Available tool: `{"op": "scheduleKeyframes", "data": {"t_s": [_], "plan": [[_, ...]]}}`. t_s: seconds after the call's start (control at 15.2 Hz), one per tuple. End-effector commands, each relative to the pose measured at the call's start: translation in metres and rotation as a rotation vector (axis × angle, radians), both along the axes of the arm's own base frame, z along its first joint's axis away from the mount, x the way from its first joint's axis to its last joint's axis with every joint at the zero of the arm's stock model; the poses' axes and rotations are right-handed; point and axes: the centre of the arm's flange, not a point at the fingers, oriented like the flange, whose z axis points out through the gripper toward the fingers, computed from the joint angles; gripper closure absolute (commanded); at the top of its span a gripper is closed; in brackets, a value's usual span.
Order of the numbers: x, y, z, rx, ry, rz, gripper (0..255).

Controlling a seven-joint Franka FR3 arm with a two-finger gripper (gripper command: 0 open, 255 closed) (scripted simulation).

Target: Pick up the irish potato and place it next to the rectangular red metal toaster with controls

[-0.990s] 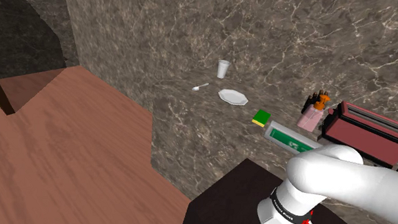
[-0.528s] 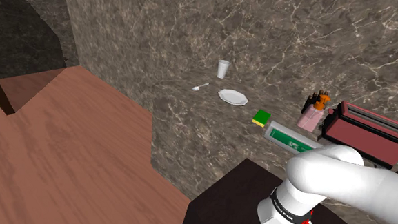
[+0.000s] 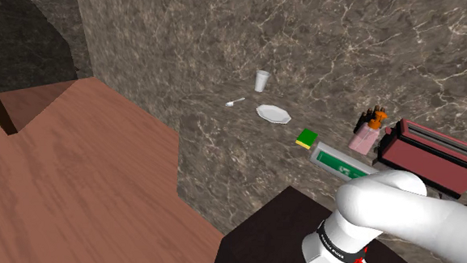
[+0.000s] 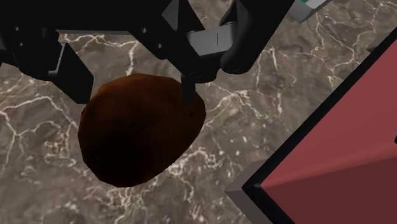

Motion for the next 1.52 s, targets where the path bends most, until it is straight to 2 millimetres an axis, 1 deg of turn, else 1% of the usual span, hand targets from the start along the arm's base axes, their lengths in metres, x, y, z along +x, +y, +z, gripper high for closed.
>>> {"op": "scheduleKeyframes", "data": {"t_s": [0.0,0.26,0.79,0.86,0.92,0.99,1.12,1.19,1.39,1.45], "plan": [[-0.001,0.002,-0.017,0.015,-0.004,0.000,255],[-0.001,0.002,-0.039,0.015,-0.004,0.000,255],[-0.001,0.002,-0.039,0.015,-0.004,0.000,255],[0.001,0.002,-0.040,0.015,-0.003,0.000,0],[-0.001,0.011,-0.039,0.015,-0.005,0.000,0],[-0.002,0.008,-0.034,0.015,-0.005,0.000,0],[0.001,0.010,-0.037,0.015,-0.005,0.000,0],[-0.001,0.002,-0.039,0.015,-0.004,0.000,0],[-0.004,0.001,0.000,0.015,-0.004,0.000,0],[-0.005,0.001,0.011,0.015,-0.004,0.000,0]]}}
